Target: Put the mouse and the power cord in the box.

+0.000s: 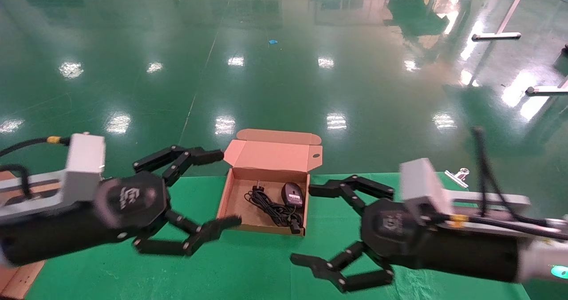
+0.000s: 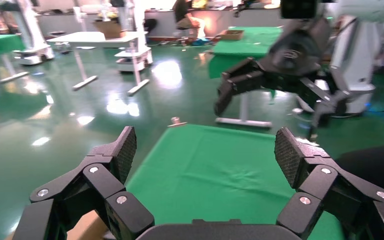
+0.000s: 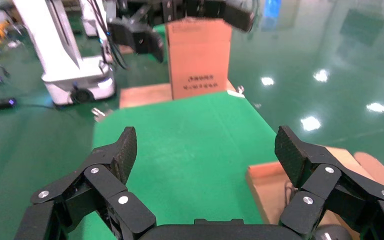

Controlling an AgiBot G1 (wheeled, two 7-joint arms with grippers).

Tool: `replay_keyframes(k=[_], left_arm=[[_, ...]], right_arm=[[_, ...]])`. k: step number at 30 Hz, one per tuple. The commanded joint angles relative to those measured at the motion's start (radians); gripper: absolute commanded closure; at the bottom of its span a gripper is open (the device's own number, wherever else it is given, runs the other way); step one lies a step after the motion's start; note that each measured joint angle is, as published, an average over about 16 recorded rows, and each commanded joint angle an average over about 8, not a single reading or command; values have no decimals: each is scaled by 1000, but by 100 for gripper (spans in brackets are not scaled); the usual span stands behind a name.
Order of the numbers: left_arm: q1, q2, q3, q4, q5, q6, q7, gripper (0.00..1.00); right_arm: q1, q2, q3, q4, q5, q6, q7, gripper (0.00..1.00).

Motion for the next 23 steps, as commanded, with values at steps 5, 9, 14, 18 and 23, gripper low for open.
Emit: replay_keyframes(k=[5, 9, 14, 18, 23], left_arm=[[45, -58, -55, -116, -23, 66, -114, 0], [72, -93, -89, -187, -37, 107, -184, 0], [91, -120, -114, -246, -47, 138, -235, 0], [95, -125, -119, -261, -49, 145, -243, 0], [94, -123, -118, -254, -49, 143, -239, 0]], right_arm=[[-63, 77, 99, 71, 73, -77, 43, 0], [-103, 126, 161, 115, 119, -126, 69, 0], [-139, 169, 217, 156, 161, -170, 92, 0], [-152, 183, 235, 169, 175, -184, 97, 0], [-149, 179, 230, 165, 172, -180, 95, 0]])
